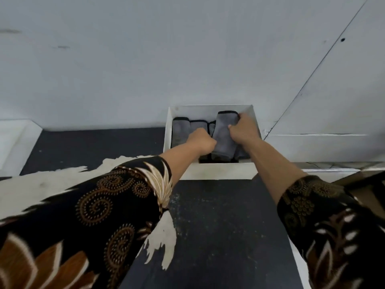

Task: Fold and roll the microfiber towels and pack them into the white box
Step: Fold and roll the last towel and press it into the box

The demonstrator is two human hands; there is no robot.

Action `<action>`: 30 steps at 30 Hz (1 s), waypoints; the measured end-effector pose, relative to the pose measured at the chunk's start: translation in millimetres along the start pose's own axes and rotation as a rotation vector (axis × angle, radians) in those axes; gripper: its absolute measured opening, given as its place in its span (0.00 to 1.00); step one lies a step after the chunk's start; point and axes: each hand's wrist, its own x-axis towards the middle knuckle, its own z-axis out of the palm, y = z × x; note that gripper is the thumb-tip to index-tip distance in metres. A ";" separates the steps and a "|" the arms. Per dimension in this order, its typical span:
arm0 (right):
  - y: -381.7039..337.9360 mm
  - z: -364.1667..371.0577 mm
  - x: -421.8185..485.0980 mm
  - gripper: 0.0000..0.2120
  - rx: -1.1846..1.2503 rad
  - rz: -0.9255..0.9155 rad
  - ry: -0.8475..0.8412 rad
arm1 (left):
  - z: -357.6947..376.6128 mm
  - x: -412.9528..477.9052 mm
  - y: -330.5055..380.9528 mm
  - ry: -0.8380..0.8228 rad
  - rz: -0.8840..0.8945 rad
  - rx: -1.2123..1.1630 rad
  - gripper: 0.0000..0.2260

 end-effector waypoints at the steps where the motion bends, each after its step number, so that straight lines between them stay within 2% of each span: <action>1: -0.4 -0.6 6.4 0.18 -0.058 -0.037 0.008 | 3.4 6.9 1.2 0.005 -0.002 -0.018 0.16; 4: -1.4 3.2 16.5 0.24 -0.271 -0.068 -0.040 | 10.1 22.5 1.3 -0.012 0.001 -0.018 0.13; 7: 8.0 20.7 5.0 0.38 -0.565 -0.099 -0.187 | 18.7 27.1 -6.6 -0.211 -0.032 0.044 0.02; 9: 16.3 33.8 -3.2 0.39 -0.641 -0.132 -0.240 | 23.3 26.4 -11.2 -0.312 -0.032 0.076 0.17; 10: 19.6 38.4 -6.5 0.38 -0.660 -0.139 -0.257 | 23.5 24.1 -11.8 -0.325 -0.023 0.080 0.22; 12: 23.1 43.3 -7.4 0.37 -0.673 -0.139 -0.253 | 21.5 21.3 -12.6 -0.327 -0.005 0.103 0.25; 14: 22.7 43.4 -6.7 0.37 -0.673 -0.138 -0.242 | 16.4 18.4 -14.1 -0.322 0.015 0.105 0.22; 16: 19.4 41.4 -6.0 0.38 -0.665 -0.124 -0.270 | 8.2 12.0 -15.6 -0.263 0.053 0.124 0.17; 18: 14.9 37.8 -7.1 0.37 -0.649 -0.096 -0.310 | -0.8 3.6 -17.8 -0.127 0.130 0.203 0.12; 21: 4.4 33.1 -19.1 0.31 -0.626 -0.059 -0.318 | -15.4 -8.7 -28.7 0.107 0.250 0.381 0.15; 23: -2.8 32.2 -31.1 0.29 -0.609 -0.057 -0.278 | -26.2 -14.9 -38.2 0.195 0.281 0.487 0.14; 26: -15.0 32.4 -58.9 0.28 -0.552 -0.067 -0.174 | -47.9 -31.8 -49.6 0.276 0.330 0.576 0.15; 30: -33.3 35.3 -99.4 0.31 -0.531 -0.045 -0.115 | -74.6 -57.3 -69.9 0.279 0.310 0.630 0.23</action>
